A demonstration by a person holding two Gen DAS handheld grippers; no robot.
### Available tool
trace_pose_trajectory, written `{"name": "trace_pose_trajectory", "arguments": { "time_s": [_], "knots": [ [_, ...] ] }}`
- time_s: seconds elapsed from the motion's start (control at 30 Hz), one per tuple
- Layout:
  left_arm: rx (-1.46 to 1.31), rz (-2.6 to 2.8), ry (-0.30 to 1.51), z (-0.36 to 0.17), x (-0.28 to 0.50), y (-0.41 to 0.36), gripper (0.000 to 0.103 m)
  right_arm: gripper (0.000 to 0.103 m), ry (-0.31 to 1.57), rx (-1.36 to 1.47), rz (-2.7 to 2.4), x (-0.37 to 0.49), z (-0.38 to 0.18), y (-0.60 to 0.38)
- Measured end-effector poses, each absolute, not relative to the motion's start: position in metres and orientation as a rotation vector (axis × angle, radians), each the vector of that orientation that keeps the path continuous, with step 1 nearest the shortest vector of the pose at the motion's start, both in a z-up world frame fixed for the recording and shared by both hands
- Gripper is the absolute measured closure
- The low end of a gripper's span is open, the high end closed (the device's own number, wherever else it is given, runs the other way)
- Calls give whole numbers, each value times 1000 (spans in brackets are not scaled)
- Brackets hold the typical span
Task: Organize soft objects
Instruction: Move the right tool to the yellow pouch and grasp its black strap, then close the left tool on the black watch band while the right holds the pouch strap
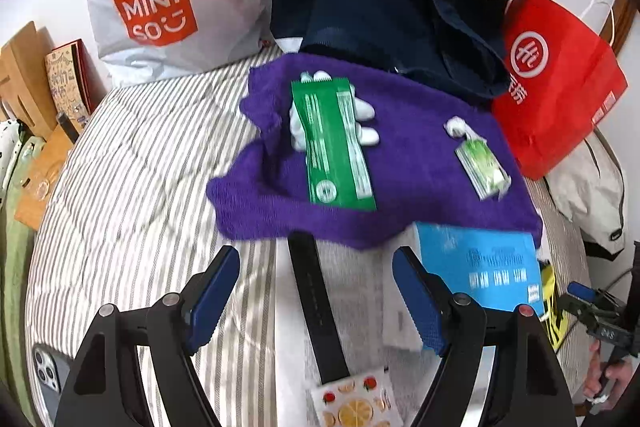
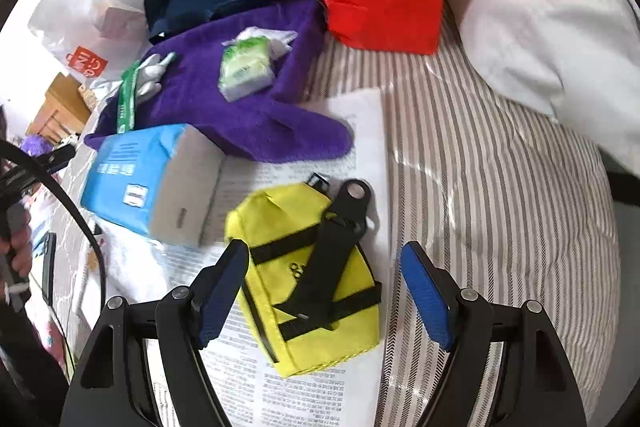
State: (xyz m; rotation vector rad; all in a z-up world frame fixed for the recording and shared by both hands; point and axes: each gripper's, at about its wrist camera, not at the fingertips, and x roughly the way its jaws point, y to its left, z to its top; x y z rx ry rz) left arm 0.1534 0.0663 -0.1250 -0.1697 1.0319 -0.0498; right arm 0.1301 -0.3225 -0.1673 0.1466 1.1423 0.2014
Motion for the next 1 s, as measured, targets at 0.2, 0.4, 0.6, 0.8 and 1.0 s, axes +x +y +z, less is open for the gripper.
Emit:
{"name": "trace_pose_trajectory", "arguments": {
  "time_s": [0.2, 0.4, 0.6, 0.8, 1.0],
  "knots": [
    [-176, -28, 1052, -129, 134, 70, 25, 47, 1148, 166, 216, 138, -186, -320],
    [-192, 5, 1077, -138, 119, 84, 25, 77, 1127, 150, 235, 134, -177, -319],
    [-208, 9, 1106, -151, 112, 87, 25, 82, 1125, 162, 236, 134, -178, -325],
    [-197, 14, 1121, -156, 109, 86, 25, 83, 1125, 198, 229, 132, -173, -338],
    [-202, 0, 1130, -160, 113, 79, 25, 80, 1145, 193, 235, 133, -180, -343]
  ]
}}
